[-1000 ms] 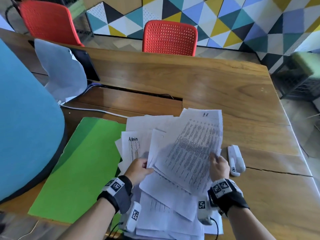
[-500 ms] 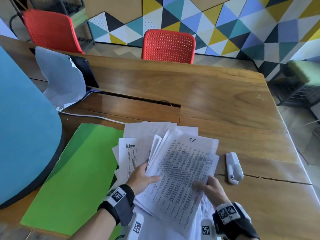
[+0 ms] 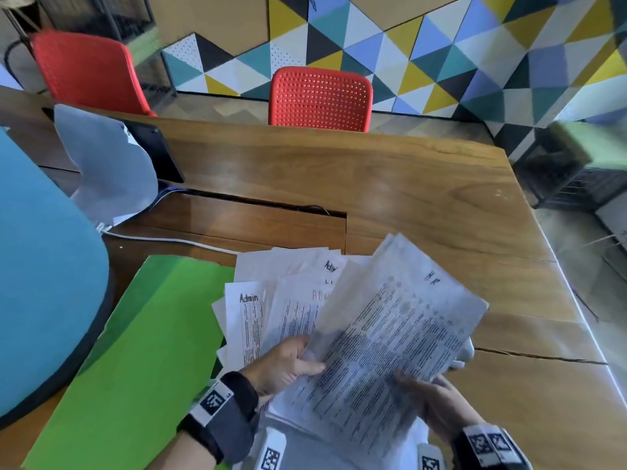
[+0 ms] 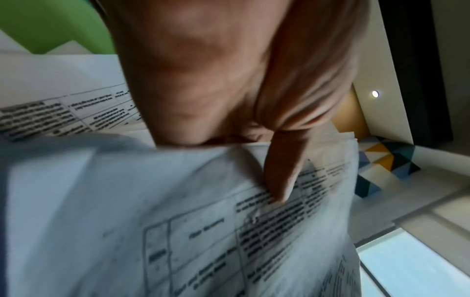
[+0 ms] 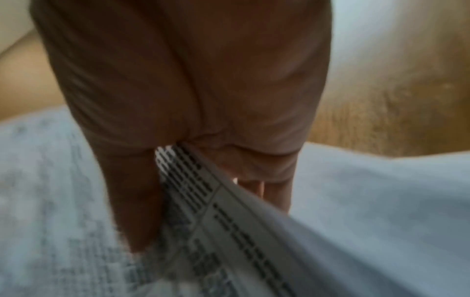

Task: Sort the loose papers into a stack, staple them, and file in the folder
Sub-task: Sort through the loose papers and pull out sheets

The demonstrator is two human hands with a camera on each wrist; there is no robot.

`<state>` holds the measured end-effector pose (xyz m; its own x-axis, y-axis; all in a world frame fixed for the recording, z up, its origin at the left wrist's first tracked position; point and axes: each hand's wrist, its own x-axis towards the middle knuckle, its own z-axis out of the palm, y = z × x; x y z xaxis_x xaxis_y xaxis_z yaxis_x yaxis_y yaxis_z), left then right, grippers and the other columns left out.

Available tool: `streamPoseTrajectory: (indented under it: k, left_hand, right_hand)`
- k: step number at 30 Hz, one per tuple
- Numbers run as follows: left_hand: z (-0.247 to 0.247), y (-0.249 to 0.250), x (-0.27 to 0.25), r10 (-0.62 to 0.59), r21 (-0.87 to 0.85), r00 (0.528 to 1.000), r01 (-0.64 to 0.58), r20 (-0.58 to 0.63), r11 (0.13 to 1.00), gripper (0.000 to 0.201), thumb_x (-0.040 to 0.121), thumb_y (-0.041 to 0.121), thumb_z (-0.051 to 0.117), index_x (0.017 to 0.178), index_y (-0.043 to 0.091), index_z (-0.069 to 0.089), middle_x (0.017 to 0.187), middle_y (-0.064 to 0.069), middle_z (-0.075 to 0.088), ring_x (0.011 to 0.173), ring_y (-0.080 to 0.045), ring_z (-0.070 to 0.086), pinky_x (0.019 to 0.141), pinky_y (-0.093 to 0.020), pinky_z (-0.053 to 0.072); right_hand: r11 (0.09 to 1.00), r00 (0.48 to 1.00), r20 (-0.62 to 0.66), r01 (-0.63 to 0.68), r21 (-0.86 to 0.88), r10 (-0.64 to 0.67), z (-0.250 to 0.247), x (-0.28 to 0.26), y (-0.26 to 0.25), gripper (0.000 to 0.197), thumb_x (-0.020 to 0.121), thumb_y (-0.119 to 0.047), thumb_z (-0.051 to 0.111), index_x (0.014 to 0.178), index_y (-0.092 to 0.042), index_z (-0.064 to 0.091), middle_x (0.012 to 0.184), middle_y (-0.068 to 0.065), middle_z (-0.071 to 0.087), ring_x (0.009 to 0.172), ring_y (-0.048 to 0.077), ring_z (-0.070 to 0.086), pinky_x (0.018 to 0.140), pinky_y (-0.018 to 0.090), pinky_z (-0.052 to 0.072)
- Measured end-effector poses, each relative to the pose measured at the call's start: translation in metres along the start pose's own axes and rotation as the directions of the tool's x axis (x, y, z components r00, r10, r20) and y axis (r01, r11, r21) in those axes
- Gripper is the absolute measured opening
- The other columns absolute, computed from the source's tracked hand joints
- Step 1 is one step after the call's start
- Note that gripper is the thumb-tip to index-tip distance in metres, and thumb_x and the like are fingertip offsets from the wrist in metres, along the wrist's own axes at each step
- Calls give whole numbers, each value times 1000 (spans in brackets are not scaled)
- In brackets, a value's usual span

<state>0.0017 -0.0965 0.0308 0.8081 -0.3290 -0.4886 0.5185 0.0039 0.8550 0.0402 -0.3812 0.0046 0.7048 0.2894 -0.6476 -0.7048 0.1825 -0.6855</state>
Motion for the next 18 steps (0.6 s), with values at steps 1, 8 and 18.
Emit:
streamPoseTrajectory:
  k: [1,8,18]
  left_hand:
    - [0,-3,1,-8,42,1000,8,-5,999,28,93,20,61,116,35,64,135,-2,60,126,-14,55,113,-39,37]
    - [-9,-31,16,79,456,864,183,-497,871,35,92,29,59,123,17,48,124,1,56,109,-13,58,90,-26,48]
    - [32,-41,43,-6,574,949,197,-316,795,24,95,35,56,73,26,50,71,9,51,60,-6,45,59,-21,42]
  right_hand:
    - [1000,999,-41,10,10,-10,-3,-1,3,40,73,17,62,112,11,61,104,28,73,92,41,72,71,45,61]
    - [935,882,-470,139,326,32,-47,0,15,16,48,16,57,54,4,65,53,17,62,40,22,62,46,25,52]
    - [990,844,-530,-1,141,76,-22,-7,15,16,79,16,47,86,8,59,88,26,67,81,42,64,87,56,52]
